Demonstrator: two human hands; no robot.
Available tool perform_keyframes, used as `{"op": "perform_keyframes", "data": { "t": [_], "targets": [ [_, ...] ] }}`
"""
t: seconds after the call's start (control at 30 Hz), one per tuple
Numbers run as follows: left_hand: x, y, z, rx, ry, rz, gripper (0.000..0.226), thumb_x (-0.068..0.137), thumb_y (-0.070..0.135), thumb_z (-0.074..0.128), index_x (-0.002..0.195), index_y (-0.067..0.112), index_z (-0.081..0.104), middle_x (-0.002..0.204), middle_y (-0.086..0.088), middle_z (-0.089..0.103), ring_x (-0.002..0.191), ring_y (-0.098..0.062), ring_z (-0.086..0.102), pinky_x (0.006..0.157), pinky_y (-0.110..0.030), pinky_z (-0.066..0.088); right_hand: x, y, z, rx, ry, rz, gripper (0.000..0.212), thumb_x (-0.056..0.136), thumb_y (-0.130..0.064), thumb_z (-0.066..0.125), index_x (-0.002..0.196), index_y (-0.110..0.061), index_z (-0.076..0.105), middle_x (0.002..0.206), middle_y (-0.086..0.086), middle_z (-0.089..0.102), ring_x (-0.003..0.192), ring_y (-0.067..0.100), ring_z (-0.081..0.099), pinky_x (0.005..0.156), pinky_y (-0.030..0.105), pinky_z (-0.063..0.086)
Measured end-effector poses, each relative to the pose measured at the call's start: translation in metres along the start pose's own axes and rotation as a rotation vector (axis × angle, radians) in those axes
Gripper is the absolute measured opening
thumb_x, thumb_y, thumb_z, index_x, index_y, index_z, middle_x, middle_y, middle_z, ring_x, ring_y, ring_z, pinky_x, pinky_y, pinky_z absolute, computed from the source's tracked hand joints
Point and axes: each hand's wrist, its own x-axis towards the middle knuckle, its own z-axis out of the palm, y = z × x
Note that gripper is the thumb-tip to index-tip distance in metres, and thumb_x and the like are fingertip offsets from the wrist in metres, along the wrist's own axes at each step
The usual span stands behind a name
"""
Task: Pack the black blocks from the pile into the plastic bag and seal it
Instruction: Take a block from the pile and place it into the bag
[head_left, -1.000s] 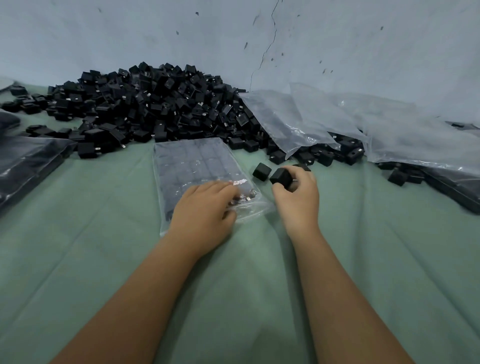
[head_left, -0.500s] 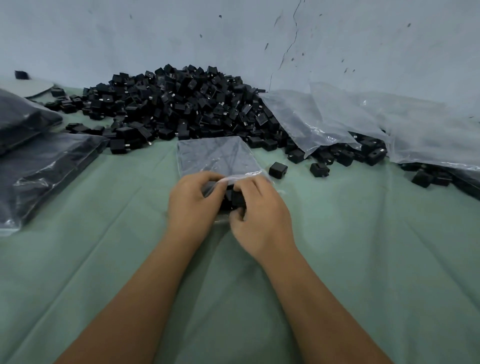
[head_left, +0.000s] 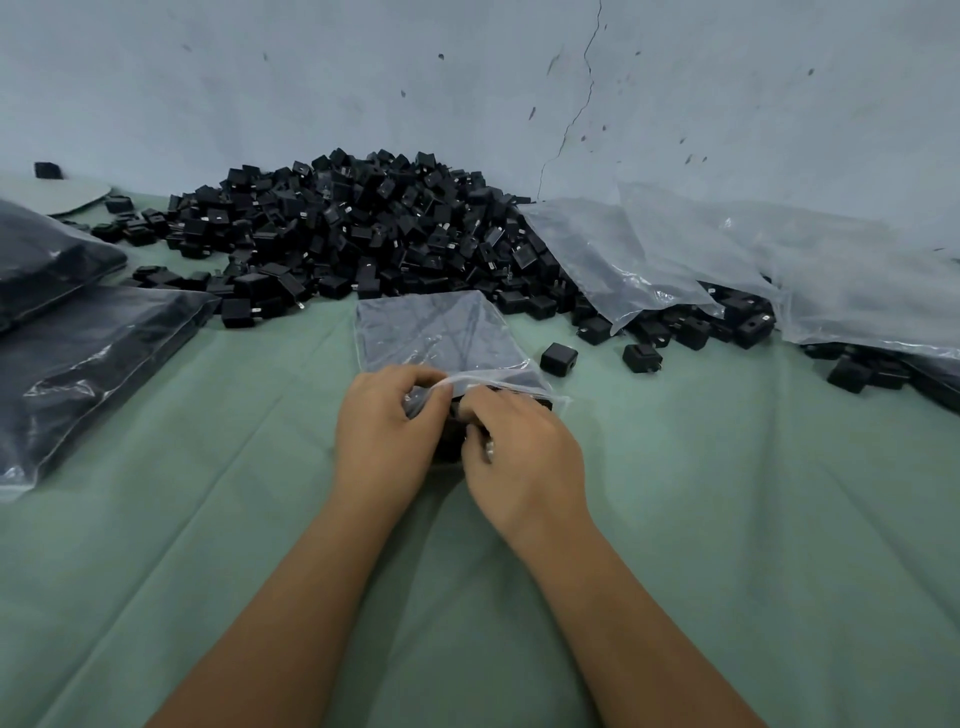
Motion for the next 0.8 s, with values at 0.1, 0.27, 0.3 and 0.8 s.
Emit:
{"op": "perform_keyframes", "data": {
  "t": [0.1, 0.27, 0.3, 0.8],
  "targets": [
    [-0.001, 0.002, 0.0, 0.013, -0.005, 0.005, 0.014, 0.091, 0.026, 0.062, 0.095, 0.021, 0.075, 0.095, 0.008, 0.07, 0.1, -0.019, 0.06, 0.089, -0.044, 0.047, 0.0, 0.002, 0.0, 0.023, -0.078, 0.023, 0.013, 0.08, -0.005, 0.059, 0.084, -0.014, 0.066, 0.083, -0.001, 0.067, 0.085, 0.024, 0.06, 0.069, 0.04, 0.048],
    [-0.001, 0.0, 0.002, 0.049, -0.05, 0.008, 0.017, 0.093, 0.025, 0.062, 0.097, 0.016, 0.075, 0.095, 0.002, 0.071, 0.098, -0.024, 0.061, 0.088, -0.046, 0.047, 0.001, -0.001, -0.001, 0.021, -0.099, -0.003, 0.012, 0.075, -0.004, 0.059, 0.08, -0.011, 0.067, 0.081, 0.0, 0.067, 0.084, 0.025, 0.058, 0.076, 0.038, 0.046],
    [-0.001, 0.0, 0.001, 0.051, -0.052, 0.003, 0.017, 0.093, 0.025, 0.061, 0.097, 0.016, 0.075, 0.095, 0.003, 0.071, 0.097, -0.023, 0.061, 0.088, -0.046, 0.047, 0.0, -0.002, -0.002, 0.045, -0.093, -0.008, 0.012, 0.072, -0.005, 0.059, 0.079, -0.011, 0.067, 0.079, 0.0, 0.066, 0.082, 0.024, 0.058, 0.076, 0.038, 0.046],
    [-0.001, 0.003, -0.002, -0.148, -0.017, -0.128, 0.014, 0.089, 0.022, 0.067, 0.081, 0.033, 0.07, 0.087, 0.013, 0.07, 0.092, -0.013, 0.064, 0.089, -0.041, 0.051, -0.004, 0.004, -0.007, 0.43, -0.355, 0.086, 0.025, 0.069, -0.025, 0.078, 0.092, -0.02, 0.07, 0.084, -0.01, 0.062, 0.077, 0.002, 0.055, 0.068, 0.014, 0.041]
  ]
}}
